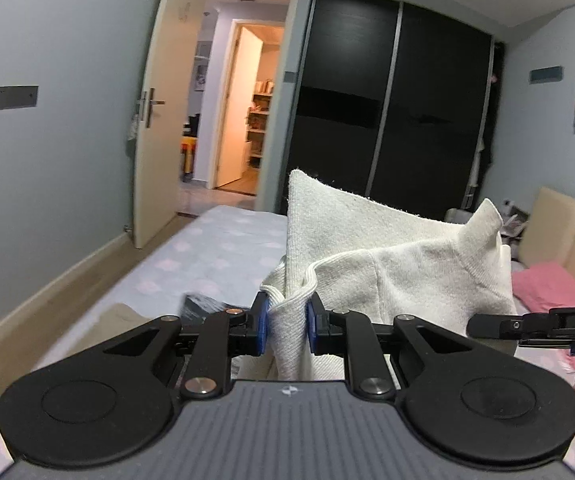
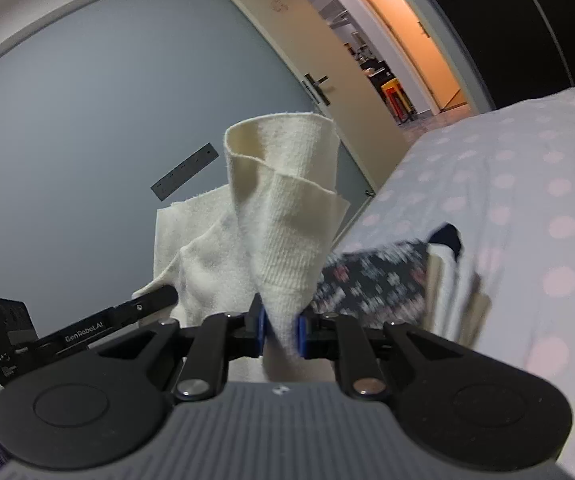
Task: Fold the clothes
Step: 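Carry the sweater with both grippers over to the clothes stack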
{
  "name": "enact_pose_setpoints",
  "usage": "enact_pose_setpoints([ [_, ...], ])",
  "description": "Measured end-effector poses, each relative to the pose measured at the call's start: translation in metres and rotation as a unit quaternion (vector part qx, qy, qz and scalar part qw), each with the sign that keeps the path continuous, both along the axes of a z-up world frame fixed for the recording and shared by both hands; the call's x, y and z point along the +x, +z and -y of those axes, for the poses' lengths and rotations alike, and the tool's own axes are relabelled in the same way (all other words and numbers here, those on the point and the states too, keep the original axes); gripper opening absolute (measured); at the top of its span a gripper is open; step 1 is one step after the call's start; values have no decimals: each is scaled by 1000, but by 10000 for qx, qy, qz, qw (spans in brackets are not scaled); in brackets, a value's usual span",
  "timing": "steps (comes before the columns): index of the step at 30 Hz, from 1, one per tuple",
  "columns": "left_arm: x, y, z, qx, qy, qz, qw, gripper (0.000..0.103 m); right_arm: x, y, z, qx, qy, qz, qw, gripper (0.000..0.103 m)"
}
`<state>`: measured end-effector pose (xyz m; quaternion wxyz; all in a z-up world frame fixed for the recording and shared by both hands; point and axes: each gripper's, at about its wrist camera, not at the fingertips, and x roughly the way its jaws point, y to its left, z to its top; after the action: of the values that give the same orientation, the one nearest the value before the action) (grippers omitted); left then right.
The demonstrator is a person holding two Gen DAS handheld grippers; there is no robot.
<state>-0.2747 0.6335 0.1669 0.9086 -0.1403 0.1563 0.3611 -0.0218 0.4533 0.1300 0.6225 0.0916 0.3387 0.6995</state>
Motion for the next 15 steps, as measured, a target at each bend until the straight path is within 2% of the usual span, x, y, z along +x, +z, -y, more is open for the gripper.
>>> enact_pose_setpoints([
  [2,6,-3,-23,-40,76,-106,9999,16,1,7,-32,-83,65,1,9999,17],
  [6,25,-29,-69,-232,139,-352,9990,17,2,-6,-86,-401,83,12,9992,17],
  [15,73,-107,-155,-612,187,-880,9941,17,19,-68,-174,-1074,-71,573,9925,17],
])
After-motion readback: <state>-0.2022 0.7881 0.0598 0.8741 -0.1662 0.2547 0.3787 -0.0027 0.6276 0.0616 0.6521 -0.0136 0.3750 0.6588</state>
